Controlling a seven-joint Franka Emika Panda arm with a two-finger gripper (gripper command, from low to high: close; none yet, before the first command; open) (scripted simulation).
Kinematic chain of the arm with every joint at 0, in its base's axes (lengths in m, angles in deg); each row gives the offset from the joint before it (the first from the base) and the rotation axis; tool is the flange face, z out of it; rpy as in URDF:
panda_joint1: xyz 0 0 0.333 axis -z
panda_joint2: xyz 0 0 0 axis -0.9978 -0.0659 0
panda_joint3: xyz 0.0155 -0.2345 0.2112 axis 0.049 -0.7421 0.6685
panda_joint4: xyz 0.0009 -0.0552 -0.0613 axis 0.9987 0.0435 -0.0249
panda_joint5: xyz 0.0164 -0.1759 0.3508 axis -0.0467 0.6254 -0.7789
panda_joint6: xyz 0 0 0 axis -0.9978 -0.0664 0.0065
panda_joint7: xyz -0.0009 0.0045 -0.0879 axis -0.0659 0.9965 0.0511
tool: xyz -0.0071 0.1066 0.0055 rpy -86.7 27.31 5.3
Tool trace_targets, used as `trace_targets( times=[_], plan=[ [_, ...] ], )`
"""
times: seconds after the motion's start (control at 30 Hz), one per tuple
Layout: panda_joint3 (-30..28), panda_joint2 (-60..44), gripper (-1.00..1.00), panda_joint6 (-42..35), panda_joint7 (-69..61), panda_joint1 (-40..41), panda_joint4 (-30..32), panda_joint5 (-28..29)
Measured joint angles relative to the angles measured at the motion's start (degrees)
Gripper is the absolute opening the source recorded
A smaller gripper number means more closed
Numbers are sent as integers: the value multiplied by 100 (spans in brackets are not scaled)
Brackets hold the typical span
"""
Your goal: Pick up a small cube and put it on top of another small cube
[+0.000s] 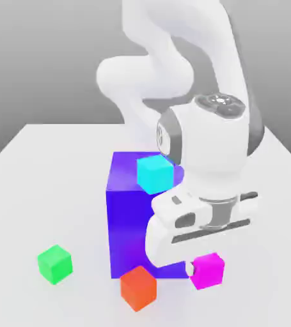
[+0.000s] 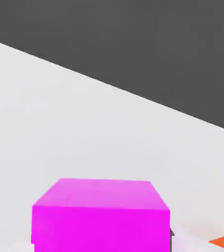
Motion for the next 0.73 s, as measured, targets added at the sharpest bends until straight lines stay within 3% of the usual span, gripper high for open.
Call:
trace_targets(
  times=[0.4,0.6,0.63,0.73],
  plan=[
    [-1118,946,-100,-241,-1041,2020,780,-353],
    [-1007,-85,-100,673,-1276,2095,825,-609],
    [-984,-216,100,797,-1303,2110,819,-644],
    [-984,-216,100,797,-1303,2111,819,-644]
  ],
)
